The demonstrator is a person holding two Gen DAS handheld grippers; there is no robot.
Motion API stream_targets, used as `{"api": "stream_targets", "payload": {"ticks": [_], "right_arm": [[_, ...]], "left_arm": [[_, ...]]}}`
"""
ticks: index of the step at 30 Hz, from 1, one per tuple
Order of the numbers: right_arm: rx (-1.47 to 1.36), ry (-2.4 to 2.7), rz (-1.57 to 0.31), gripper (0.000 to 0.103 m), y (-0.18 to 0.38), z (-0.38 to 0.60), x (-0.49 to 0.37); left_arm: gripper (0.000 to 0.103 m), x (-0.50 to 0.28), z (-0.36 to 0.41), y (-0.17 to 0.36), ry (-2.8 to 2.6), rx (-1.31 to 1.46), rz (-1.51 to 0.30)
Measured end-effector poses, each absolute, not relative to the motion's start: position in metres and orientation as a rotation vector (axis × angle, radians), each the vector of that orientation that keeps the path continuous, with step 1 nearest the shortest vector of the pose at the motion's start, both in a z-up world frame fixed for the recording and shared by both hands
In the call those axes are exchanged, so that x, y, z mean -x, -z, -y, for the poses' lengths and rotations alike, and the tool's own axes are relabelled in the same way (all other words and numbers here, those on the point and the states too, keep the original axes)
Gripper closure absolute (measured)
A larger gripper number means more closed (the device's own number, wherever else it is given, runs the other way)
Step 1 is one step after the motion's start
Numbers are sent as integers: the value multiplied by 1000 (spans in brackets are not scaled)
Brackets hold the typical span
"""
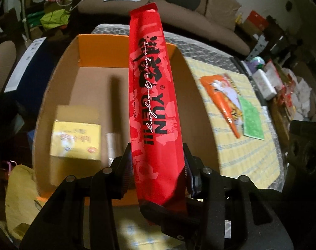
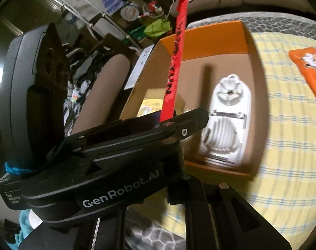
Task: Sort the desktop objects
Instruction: 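Carry the red package over the box and lower it beside the egg slicer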
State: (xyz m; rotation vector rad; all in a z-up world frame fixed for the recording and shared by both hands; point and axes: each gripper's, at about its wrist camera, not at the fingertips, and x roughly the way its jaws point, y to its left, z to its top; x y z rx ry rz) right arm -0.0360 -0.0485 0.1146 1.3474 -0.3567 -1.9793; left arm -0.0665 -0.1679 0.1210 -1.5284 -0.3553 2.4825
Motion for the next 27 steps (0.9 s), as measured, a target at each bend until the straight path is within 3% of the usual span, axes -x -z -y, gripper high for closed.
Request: {"api": "stream_targets", "payload": {"ticks": [12, 27], "right_arm": [[-1469, 1989, 401, 91, -88, 70, 79], [-1566, 1979, 387, 88, -64, 64, 93]], "left_arm": [[63, 112, 169, -91, -2425, 1669, 217], [63, 113, 186, -78, -2435, 1712, 302]]}}
